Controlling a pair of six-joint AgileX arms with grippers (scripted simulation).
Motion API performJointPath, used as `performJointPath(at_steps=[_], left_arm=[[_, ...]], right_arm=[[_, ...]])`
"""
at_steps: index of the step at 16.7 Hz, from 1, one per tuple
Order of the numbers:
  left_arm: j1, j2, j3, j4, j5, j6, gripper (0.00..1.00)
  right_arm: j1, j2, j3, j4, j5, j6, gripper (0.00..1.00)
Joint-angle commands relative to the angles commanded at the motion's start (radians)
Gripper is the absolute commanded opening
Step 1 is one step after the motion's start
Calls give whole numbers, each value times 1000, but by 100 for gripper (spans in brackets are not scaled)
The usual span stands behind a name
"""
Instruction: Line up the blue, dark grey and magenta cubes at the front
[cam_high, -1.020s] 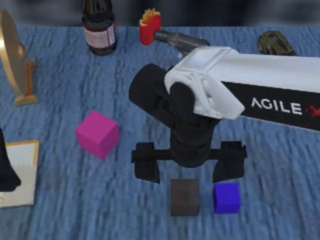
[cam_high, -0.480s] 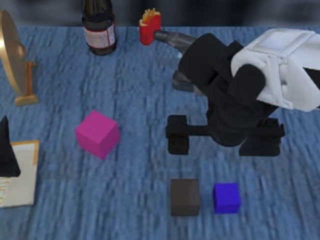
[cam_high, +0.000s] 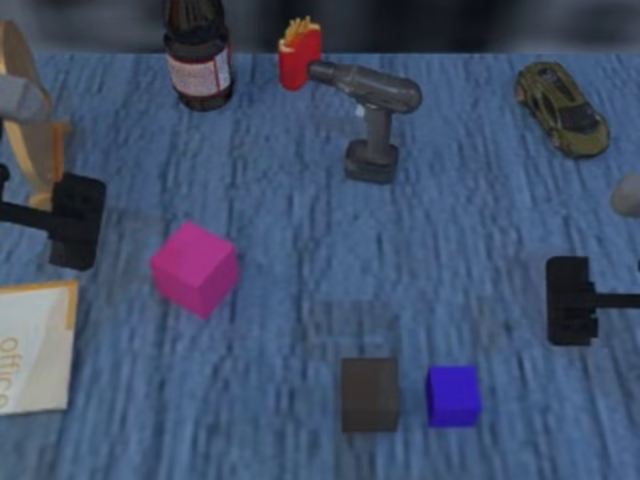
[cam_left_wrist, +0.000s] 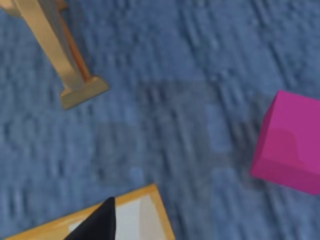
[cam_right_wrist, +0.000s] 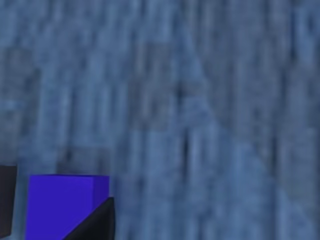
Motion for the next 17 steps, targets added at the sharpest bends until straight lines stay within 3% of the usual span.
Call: performJointPath(at_steps=[4,9,13,17], left_arm=[[-64,420,293,-209,2,39,100],[-131,810,602,-417,3,80,100],[-166,1007,777,-520,2,102,100],[-178,1075,835,-552,1,109,100]], right_arm=[[-155,-369,-322,165,-20,-159,100],[-322,-807,-607,411,-74,-316,100],[-415,-1048,-717,591,-114,-393,100],[-446,-1121,-741,659,-129,-416,100]])
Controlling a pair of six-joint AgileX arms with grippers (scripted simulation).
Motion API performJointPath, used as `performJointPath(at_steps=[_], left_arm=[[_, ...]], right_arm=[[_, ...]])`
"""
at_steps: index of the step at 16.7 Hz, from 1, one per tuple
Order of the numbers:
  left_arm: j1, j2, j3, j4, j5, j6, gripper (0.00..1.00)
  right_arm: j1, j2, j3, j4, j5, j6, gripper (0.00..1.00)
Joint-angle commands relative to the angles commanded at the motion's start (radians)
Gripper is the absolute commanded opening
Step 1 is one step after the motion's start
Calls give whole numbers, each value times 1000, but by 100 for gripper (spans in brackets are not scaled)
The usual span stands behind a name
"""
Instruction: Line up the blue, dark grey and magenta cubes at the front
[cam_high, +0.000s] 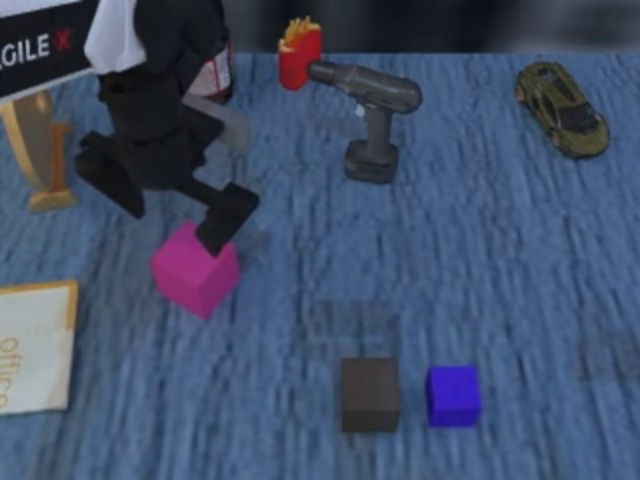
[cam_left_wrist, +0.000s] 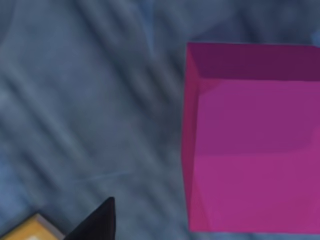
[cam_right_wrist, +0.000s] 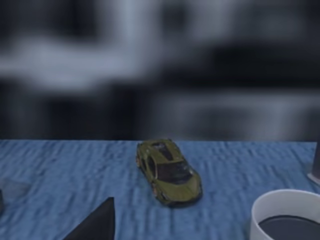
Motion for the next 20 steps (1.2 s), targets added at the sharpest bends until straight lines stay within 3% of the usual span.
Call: performJointPath(at_steps=[6,13,18,20], left_arm=[[3,8,-11,17,0,1,100],[2,112,-156,274,1,3,100],[1,127,-173,300,1,3,100],[1,127,-173,300,1,3,85]], right_arm=[[0,0,0,0,0,0,100],[0,0,0,0,0,0,100],[0,0,0,0,0,0,100],[0,0,0,0,0,0,100]])
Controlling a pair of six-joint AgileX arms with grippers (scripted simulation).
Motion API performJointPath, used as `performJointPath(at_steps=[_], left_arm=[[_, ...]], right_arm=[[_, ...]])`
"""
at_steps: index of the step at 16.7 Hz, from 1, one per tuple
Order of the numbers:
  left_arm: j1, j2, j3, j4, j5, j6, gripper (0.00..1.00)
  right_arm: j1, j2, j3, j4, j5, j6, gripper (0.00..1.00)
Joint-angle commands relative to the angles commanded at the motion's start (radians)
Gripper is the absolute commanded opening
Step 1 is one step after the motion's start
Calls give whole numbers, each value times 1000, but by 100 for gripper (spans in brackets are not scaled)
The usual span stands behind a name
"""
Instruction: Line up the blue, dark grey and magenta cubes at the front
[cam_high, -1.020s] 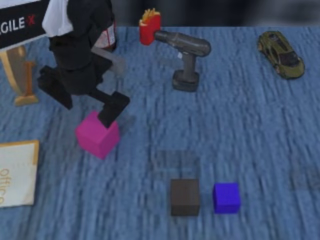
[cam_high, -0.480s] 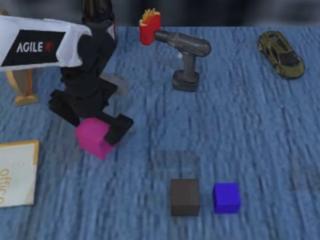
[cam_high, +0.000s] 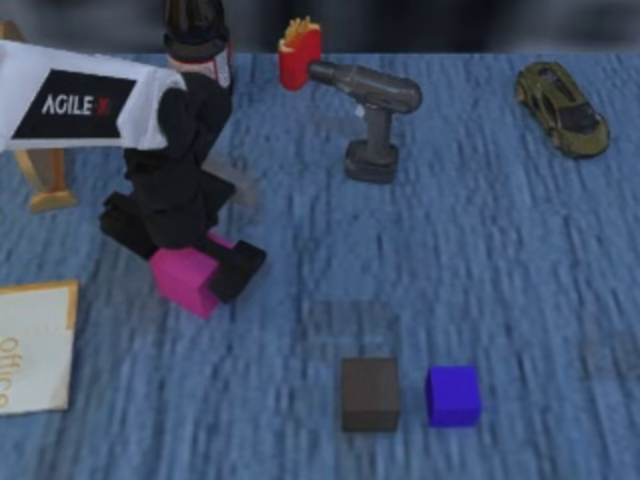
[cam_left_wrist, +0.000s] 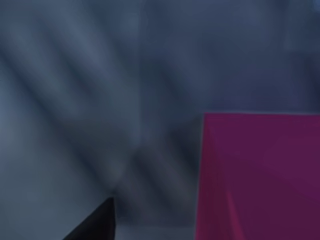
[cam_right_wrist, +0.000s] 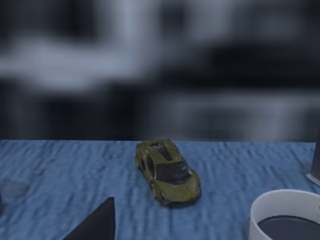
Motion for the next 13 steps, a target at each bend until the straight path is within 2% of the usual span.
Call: performJointPath(at_steps=[11,13], left_arm=[[0,0,0,0,0,0,2],[0,0,0,0,0,0,0]], right_arm=[[0,0,0,0,0,0,100],[0,0,0,0,0,0,100]])
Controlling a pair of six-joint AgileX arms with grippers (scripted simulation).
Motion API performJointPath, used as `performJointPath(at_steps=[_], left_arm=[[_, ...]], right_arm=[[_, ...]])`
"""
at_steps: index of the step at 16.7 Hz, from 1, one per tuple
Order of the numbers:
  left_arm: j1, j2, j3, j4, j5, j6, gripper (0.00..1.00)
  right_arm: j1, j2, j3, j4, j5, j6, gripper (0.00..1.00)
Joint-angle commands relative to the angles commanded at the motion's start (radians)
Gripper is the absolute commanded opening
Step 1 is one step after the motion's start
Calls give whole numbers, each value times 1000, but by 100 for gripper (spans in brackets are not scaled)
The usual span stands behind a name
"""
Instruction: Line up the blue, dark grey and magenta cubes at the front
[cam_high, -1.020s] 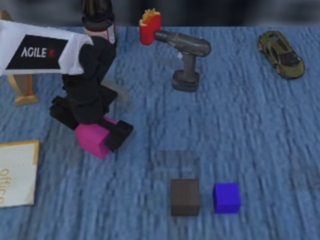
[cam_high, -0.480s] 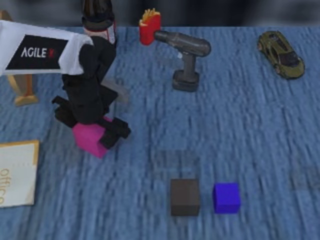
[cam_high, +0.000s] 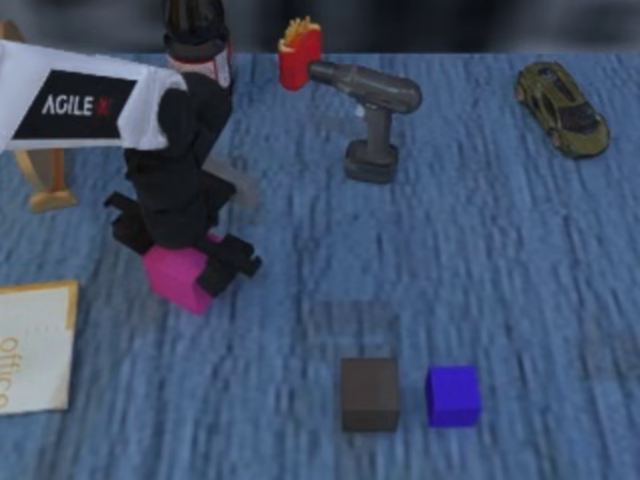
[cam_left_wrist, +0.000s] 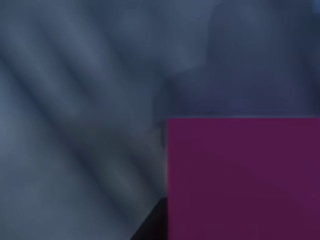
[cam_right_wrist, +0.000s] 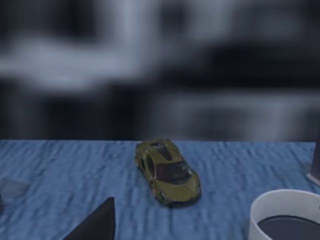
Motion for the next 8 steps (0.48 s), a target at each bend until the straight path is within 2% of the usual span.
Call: performJointPath(at_steps=[8], left_arm=[[0,-14,5,-8,2,0,0]], right_arm=[[0,0,0,0,0,0,100]])
